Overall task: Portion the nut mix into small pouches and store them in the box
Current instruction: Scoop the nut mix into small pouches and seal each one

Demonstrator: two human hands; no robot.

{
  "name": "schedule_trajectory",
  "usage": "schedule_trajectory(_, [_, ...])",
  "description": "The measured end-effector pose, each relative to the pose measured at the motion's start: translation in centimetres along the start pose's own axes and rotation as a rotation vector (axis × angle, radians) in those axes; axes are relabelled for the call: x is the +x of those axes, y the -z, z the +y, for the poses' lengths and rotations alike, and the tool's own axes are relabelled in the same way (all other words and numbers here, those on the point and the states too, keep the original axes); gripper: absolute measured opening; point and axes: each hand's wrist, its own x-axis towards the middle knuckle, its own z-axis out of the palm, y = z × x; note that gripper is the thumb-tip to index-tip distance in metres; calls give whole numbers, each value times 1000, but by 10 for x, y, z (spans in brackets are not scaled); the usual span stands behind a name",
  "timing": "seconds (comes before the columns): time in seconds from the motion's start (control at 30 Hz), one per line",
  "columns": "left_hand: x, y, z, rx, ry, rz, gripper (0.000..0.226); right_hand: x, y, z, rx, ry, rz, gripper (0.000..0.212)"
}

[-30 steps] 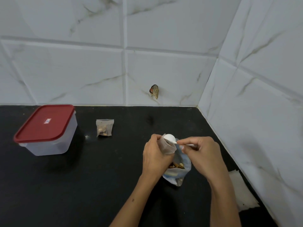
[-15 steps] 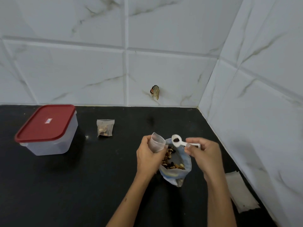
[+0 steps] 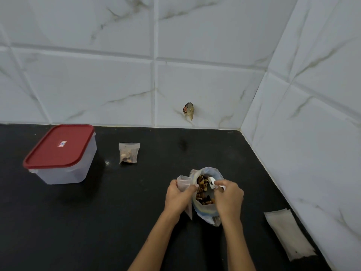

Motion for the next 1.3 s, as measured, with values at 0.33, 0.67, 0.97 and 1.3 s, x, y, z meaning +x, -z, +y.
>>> schedule_trajectory(0.33, [4,-2,-3,-105,66,-58,35,7,5,-6,171,-197,-193,22])
schedule_trajectory(0.67, [3,2,-2,-54,41,-100,40,13,14,-2,729,-611,-229,14])
schedule_trajectory(0.97, [-4,0,6,121,-83,6,33,12,30,-5,918,-653,-140,13])
schedule_trajectory(1.3, [-23,-9,33,326,-435,77,33,-5,74,-43,927,-283,-152,20])
